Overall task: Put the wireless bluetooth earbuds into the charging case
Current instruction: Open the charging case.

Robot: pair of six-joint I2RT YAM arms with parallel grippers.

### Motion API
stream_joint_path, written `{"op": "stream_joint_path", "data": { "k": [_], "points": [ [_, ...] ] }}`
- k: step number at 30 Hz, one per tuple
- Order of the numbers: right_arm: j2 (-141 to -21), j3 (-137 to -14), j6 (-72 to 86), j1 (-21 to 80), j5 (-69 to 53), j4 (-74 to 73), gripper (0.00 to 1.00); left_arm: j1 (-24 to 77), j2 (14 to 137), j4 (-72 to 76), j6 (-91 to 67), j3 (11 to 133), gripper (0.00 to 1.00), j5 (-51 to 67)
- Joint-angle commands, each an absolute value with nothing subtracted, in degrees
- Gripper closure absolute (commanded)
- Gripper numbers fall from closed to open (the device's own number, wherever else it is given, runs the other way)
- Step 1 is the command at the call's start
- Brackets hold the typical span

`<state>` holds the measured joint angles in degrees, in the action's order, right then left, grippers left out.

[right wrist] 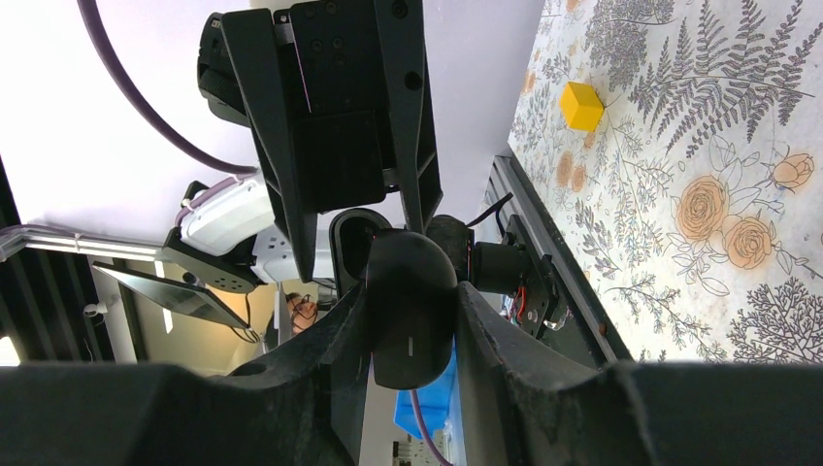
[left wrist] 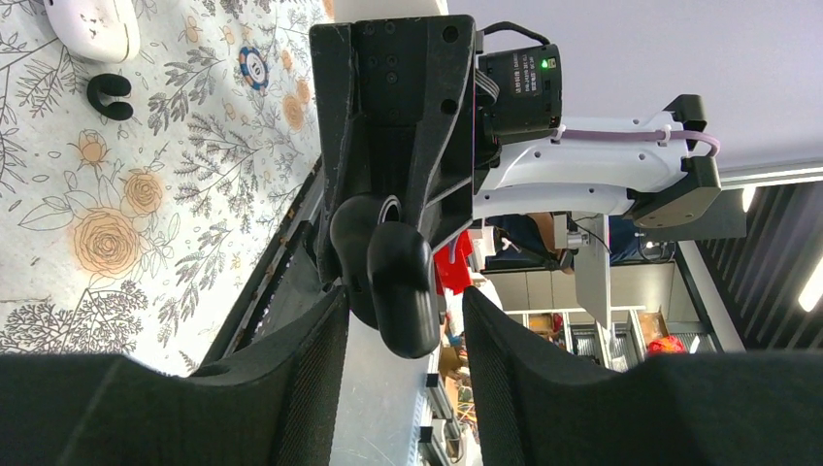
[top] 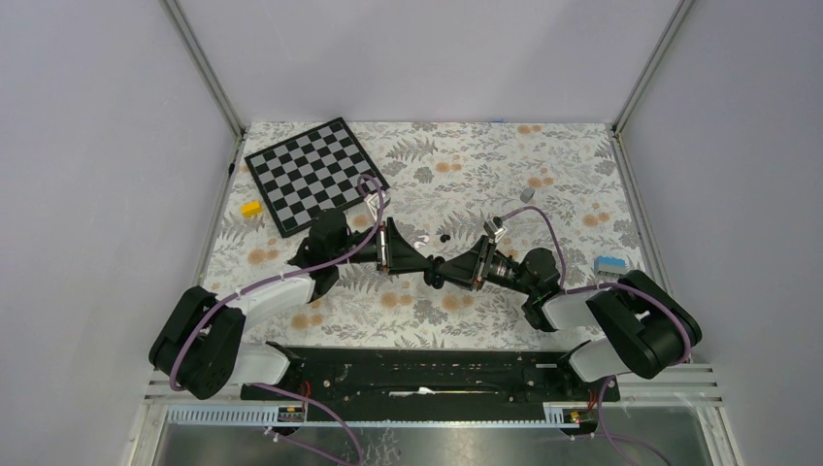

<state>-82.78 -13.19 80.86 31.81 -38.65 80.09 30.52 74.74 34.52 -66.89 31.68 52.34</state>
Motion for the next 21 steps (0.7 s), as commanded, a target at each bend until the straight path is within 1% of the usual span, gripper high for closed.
{"op": "stream_joint_path", "data": {
  "k": [1,3,9,16,21],
  "points": [
    [-82.83,-13.84,80.78,31.81,-39.64,83.50,1.00,30.32,75.07,36.97,-65.94,31.68,0.49,53.54],
    [-82.81,-13.87,80.77,31.82,-39.73,83.49,1.00,30.32,75.21,36.96,-65.84,31.63,0.48,53.31],
    [-83.23,-13.78,80.82,31.82,-39.81,83.87,1.00,30.32,76.95,40.95,-68.25,31.88,0.52,53.95],
    [-83.22,-13.77,80.86,31.84,-39.63,83.88,1.00,30.48,77.71,42.19,-69.16,32.17,0.55,54.83],
    [-83.48,-13.84,80.95,31.82,-39.77,84.19,1.00,30.56,77.41,42.32,-69.33,32.01,0.55,54.91]
  ]
}}
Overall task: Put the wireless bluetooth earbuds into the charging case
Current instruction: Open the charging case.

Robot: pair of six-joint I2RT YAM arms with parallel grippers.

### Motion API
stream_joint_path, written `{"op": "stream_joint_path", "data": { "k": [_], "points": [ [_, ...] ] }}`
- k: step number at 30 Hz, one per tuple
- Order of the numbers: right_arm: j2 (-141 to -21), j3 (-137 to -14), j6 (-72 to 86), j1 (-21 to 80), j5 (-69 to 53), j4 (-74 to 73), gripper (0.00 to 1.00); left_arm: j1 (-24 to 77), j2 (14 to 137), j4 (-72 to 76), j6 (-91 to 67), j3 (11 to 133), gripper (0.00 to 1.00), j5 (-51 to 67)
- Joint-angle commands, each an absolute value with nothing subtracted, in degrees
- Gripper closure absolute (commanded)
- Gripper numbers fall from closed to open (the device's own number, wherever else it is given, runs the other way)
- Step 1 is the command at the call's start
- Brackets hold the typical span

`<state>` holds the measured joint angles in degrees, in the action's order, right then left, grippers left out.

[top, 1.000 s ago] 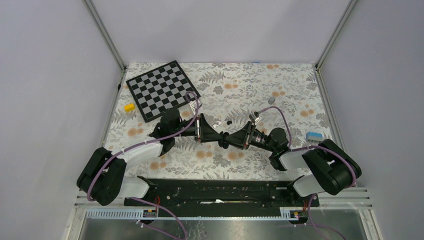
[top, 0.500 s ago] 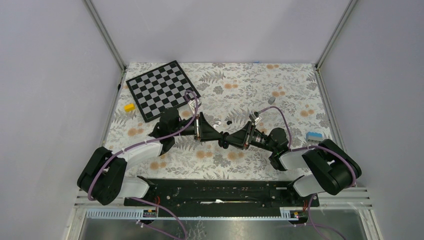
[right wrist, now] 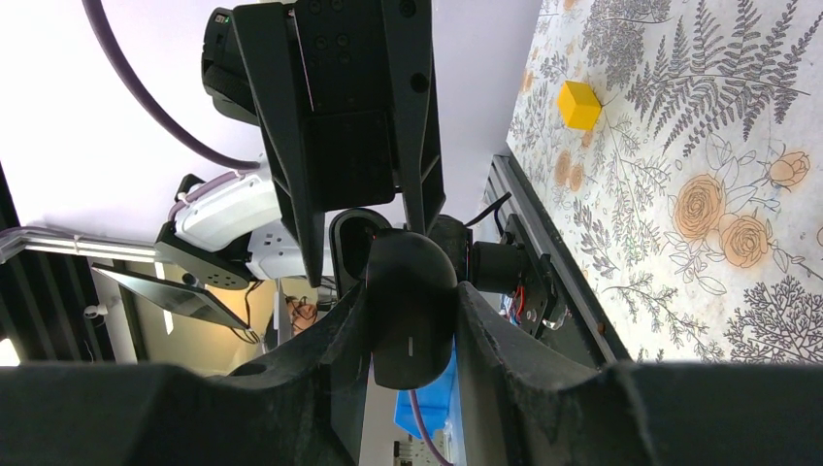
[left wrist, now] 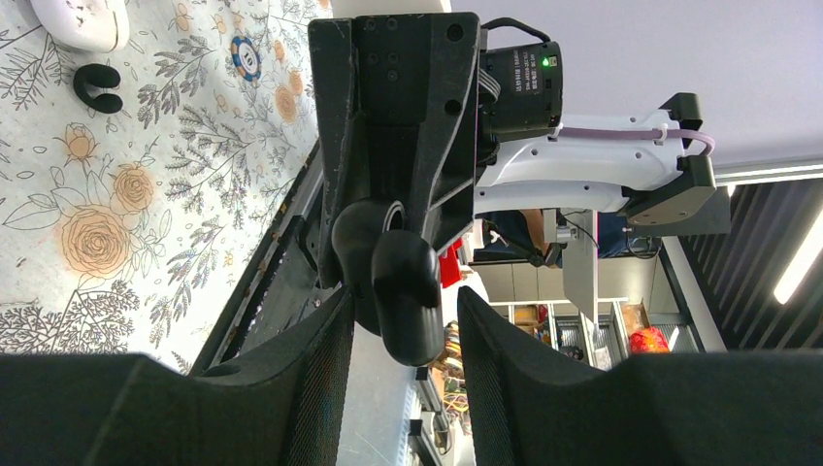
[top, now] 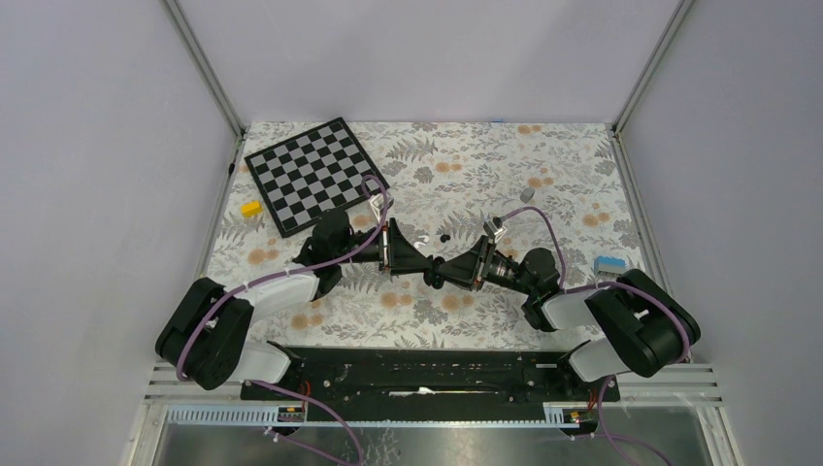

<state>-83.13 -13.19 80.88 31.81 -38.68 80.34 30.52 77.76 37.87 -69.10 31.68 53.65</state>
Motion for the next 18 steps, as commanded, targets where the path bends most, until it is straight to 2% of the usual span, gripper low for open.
{"op": "stream_joint_path", "data": {
  "k": [1,15,18],
  "points": [
    [-83.48,-13.84,80.96,31.82,-39.73,84.15,1.00,30.58,77.55,42.51,-69.47,31.99,0.55,54.93],
    [-83.16,-13.92,81.12,31.82,-39.64,84.11,1.00,31.81,79.09,44.36,-70.48,32.25,0.56,56.08],
    [-83.26,-13.97,81.14,31.82,-39.64,84.02,1.00,31.80,78.86,44.40,-70.49,32.11,0.60,55.91]
  ]
}}
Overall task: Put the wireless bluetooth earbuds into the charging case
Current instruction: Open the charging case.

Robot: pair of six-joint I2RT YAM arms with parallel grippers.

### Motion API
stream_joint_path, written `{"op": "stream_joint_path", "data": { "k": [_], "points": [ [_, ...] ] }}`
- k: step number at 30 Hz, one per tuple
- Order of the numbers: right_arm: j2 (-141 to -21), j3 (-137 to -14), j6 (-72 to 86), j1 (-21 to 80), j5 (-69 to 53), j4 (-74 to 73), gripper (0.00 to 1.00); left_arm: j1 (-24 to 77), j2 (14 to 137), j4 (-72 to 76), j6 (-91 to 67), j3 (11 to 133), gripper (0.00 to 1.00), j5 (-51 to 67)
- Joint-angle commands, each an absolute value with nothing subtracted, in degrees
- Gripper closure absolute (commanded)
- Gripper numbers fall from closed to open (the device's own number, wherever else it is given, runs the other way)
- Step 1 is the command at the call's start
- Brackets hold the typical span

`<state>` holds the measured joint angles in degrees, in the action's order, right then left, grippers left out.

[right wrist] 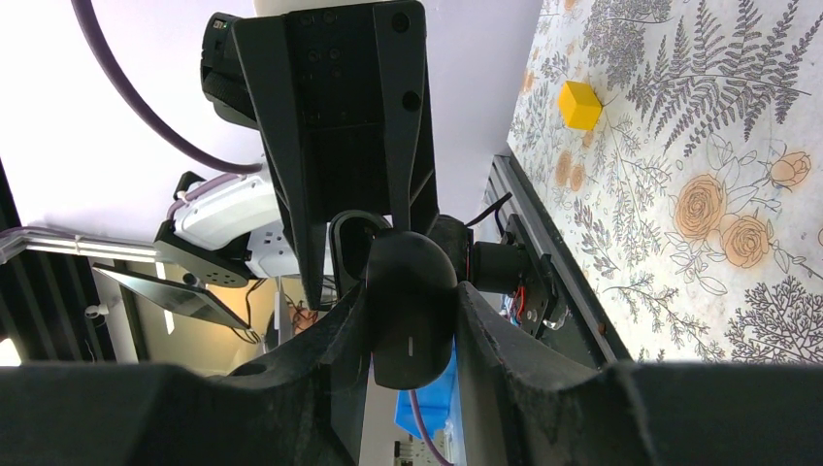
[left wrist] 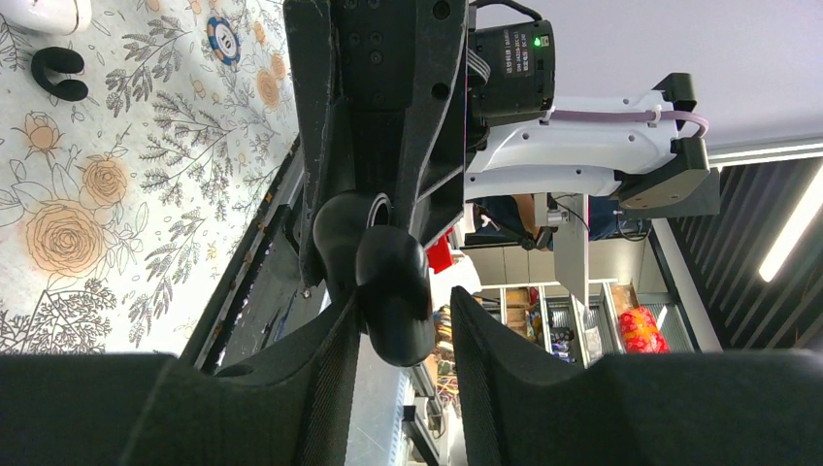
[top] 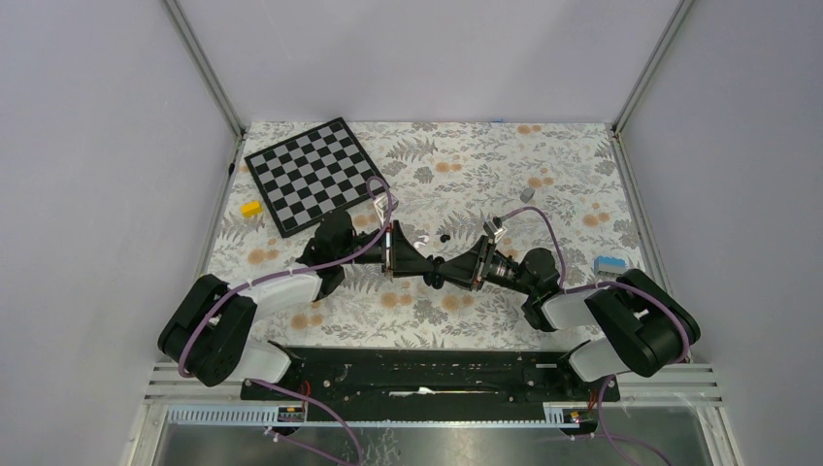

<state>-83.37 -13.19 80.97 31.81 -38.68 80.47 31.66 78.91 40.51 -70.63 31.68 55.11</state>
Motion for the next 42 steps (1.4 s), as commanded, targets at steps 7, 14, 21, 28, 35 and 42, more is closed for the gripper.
{"op": "stream_joint_path", "data": {
  "k": [7,14,21,28,35,42],
  "points": [
    [-83.16,-13.84,81.12,31.82,-39.55,83.97,1.00,31.82,78.97,44.39,-70.58,32.25,0.70,55.82],
    [-82.94,-13.88,81.04,31.82,-39.56,83.76,1.00,31.84,79.07,44.45,-70.66,32.11,0.51,55.73],
    [-82.81,-13.77,80.95,31.82,-39.46,83.67,1.00,31.90,78.66,43.70,-70.14,32.26,0.56,55.77],
    [-82.95,-13.79,80.95,31.82,-39.46,83.66,1.00,32.12,79.01,43.73,-69.88,32.17,0.60,55.87],
    [-82.89,-13.89,80.95,31.80,-39.44,83.63,1.00,32.26,79.19,43.42,-69.54,32.47,0.63,55.86],
    [-82.74,-13.72,80.95,31.82,-39.38,83.61,1.00,32.34,78.97,41.00,-67.94,32.67,0.56,55.58]
  ]
}}
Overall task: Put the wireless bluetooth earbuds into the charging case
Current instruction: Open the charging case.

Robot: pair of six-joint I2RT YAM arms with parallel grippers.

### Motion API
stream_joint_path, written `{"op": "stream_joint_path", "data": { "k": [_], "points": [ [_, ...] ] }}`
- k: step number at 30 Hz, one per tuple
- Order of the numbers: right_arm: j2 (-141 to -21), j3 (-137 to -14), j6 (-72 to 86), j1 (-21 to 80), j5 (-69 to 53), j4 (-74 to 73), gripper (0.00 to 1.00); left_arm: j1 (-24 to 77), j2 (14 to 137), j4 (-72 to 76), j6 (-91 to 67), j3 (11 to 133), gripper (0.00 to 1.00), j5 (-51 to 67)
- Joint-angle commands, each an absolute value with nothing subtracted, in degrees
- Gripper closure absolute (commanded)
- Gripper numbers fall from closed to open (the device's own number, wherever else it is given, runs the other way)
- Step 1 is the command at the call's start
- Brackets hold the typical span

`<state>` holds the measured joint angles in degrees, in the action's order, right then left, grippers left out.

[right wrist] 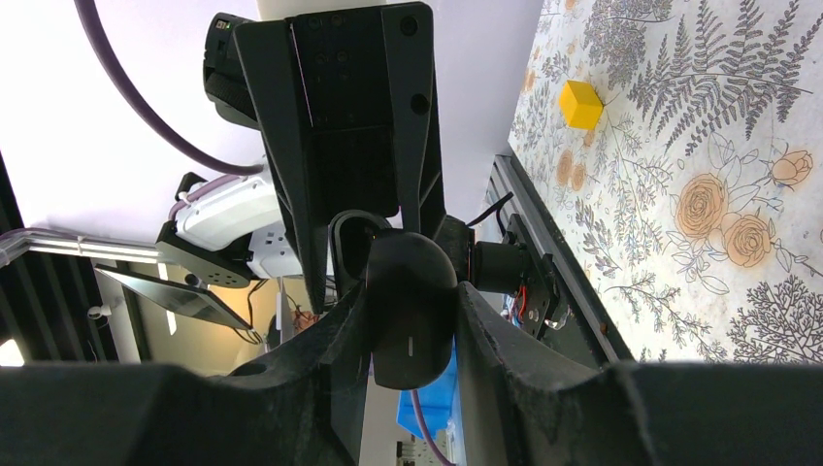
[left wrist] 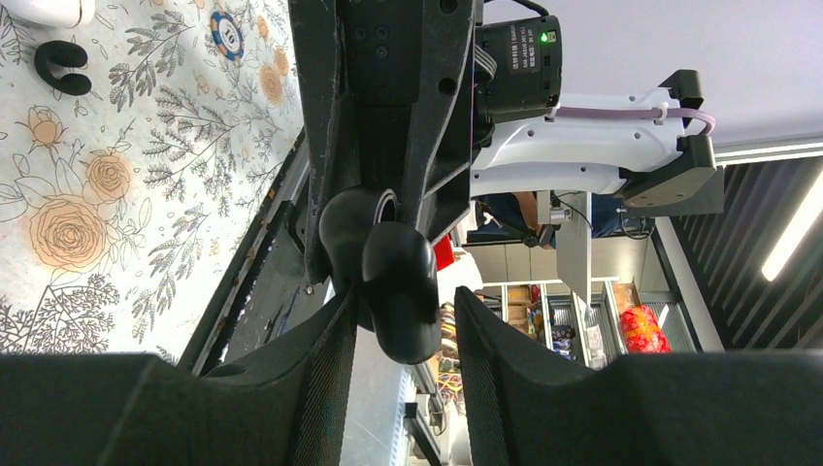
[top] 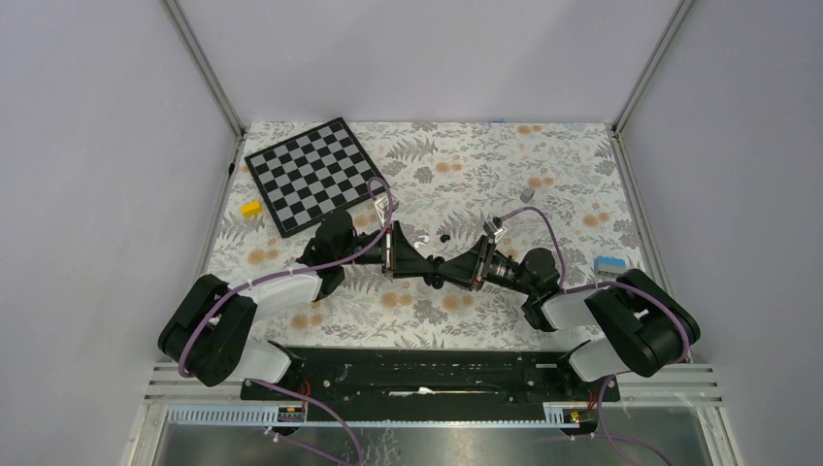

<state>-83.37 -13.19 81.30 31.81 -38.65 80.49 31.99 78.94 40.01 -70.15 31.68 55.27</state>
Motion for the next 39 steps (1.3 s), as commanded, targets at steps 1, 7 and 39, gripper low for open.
{"op": "stream_joint_path", "data": {
  "k": [1,7,39],
  "points": [
    [-82.63,-13.70,80.95,31.82,-39.38,83.66,1.00,32.34,78.87,40.57,-67.68,32.69,0.58,55.55],
    [-82.73,-13.72,80.97,31.82,-39.38,83.67,1.00,32.30,78.43,39.96,-67.28,32.89,0.67,55.37],
    [-57.51,-25.96,48.52,29.97,-17.51,10.98,0.18,24.85,70.24,22.81,-57.96,32.42,1.00,52.22]
  ]
}}
